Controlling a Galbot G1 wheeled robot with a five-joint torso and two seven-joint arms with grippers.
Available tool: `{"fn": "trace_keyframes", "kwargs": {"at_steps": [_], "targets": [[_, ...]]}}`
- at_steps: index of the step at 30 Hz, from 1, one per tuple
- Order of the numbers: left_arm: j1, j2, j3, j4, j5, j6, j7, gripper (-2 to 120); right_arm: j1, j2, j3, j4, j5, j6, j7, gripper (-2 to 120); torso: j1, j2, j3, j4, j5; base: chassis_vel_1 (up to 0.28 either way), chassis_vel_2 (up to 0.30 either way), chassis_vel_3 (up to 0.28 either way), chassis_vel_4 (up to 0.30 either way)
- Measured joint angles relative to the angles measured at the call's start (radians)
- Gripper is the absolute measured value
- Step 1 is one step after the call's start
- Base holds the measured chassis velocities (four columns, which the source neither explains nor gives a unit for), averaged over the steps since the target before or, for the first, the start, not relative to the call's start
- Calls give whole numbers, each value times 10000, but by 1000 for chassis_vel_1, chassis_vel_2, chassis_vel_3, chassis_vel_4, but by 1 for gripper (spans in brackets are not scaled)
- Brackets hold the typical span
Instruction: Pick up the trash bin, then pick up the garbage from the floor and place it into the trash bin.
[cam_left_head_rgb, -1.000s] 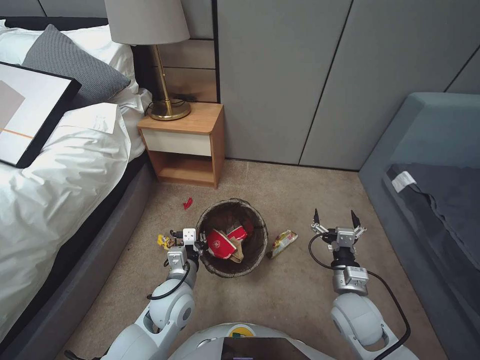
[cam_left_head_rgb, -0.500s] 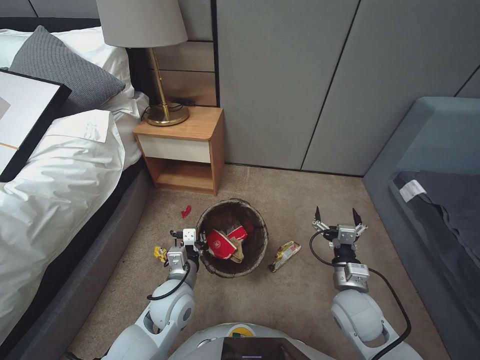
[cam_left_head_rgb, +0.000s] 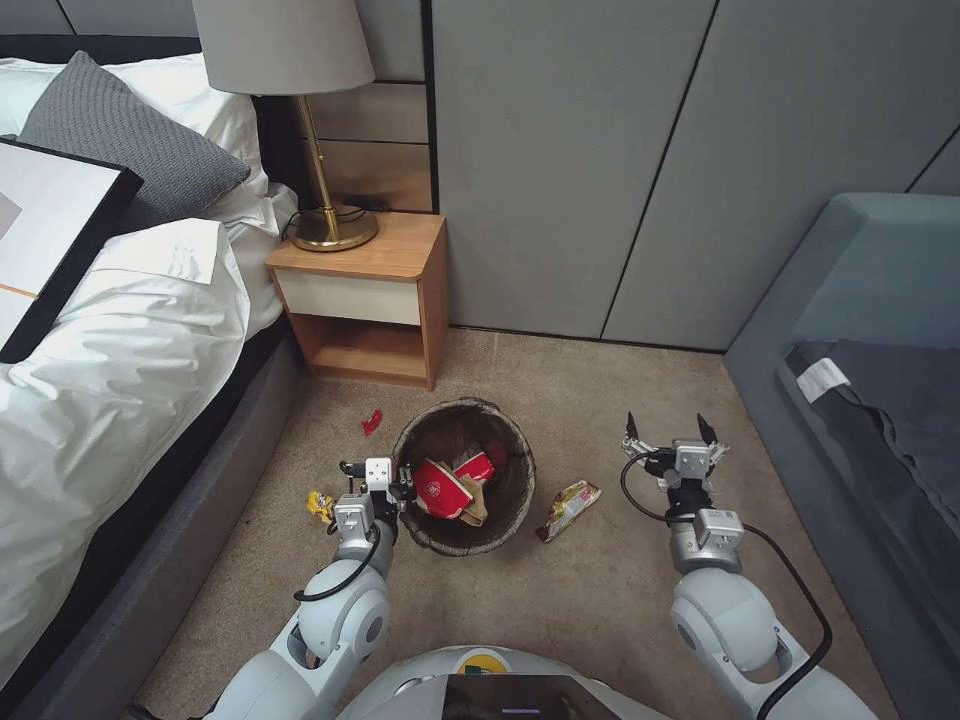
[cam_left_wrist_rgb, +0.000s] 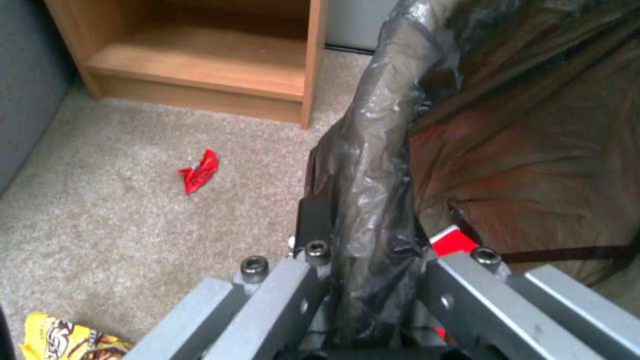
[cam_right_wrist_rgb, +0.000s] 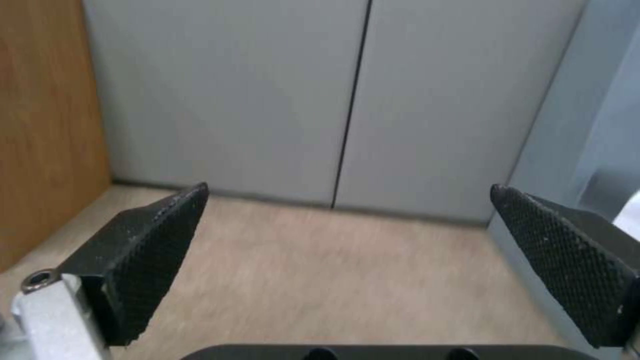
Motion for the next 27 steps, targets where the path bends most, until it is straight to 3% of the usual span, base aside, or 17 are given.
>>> {"fn": "trace_keyframes", "kwargs": {"at_steps": [11,19,25,27], "targets": [[7,151,0,-69,-25,12,-27,2,1081,-584,-889,-748,2999,-1910,-164,100,0,0,0,0,1,0,0,0,0],[11,205,-26,-97,-62,26,-43,2,2398,-507,-1564,-1784,5498,-3013,-95,100,0,0,1,0,1,0,0,0,0],[6,208,-45,-97,-77,28,-46,2,3098,-281,-1954,-2376,5960,-3235,89,100,0,0,1,1,0,0,0,0,0],[-17,181,-94,-96,-86,30,-61,2,3676,-67,-2329,-3086,6000,-3253,112,100,0,0,1,1,0,0,0,0,0]]}}
